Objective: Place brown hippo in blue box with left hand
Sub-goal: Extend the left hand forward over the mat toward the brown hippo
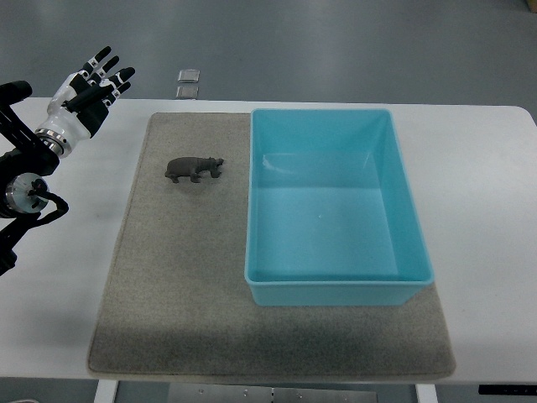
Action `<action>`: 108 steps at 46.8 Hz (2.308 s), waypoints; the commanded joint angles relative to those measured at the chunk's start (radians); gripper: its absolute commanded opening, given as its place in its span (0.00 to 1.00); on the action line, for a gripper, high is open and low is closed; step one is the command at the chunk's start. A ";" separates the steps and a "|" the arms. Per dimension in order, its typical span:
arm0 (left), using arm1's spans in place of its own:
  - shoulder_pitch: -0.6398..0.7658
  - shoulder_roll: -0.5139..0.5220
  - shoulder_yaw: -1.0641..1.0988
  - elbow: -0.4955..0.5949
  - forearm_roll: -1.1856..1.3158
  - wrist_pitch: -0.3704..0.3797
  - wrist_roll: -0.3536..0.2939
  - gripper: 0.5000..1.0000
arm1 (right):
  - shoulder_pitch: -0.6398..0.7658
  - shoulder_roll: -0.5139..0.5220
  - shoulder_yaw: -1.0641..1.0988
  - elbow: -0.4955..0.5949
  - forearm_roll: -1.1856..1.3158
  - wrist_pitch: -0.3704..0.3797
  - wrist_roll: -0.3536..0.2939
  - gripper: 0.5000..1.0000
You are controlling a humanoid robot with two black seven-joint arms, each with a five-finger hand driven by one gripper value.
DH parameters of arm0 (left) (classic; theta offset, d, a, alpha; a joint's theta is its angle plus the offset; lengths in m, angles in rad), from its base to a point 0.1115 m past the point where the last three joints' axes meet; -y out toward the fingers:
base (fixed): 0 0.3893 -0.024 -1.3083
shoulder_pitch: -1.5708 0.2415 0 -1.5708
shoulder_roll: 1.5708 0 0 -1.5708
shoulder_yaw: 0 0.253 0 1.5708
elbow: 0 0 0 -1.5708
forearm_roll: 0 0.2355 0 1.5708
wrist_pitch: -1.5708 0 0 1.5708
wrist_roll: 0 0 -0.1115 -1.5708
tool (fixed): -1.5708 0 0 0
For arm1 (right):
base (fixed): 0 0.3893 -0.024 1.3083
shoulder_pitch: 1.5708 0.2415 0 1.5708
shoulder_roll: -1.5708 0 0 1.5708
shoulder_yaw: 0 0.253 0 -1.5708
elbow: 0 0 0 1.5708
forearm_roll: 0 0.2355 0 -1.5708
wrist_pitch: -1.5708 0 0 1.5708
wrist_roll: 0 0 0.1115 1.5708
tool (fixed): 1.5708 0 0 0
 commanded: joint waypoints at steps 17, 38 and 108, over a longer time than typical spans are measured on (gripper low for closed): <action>0.000 0.000 -0.003 0.000 -0.003 0.000 0.000 0.99 | 0.000 0.000 -0.001 0.000 0.000 -0.001 0.000 0.87; -0.017 0.005 -0.003 0.001 0.008 -0.002 0.000 0.99 | -0.001 0.000 0.001 0.000 0.000 0.001 0.000 0.87; -0.060 0.065 0.014 -0.002 0.684 -0.241 0.011 0.99 | -0.001 0.000 -0.001 0.000 0.000 -0.001 0.000 0.87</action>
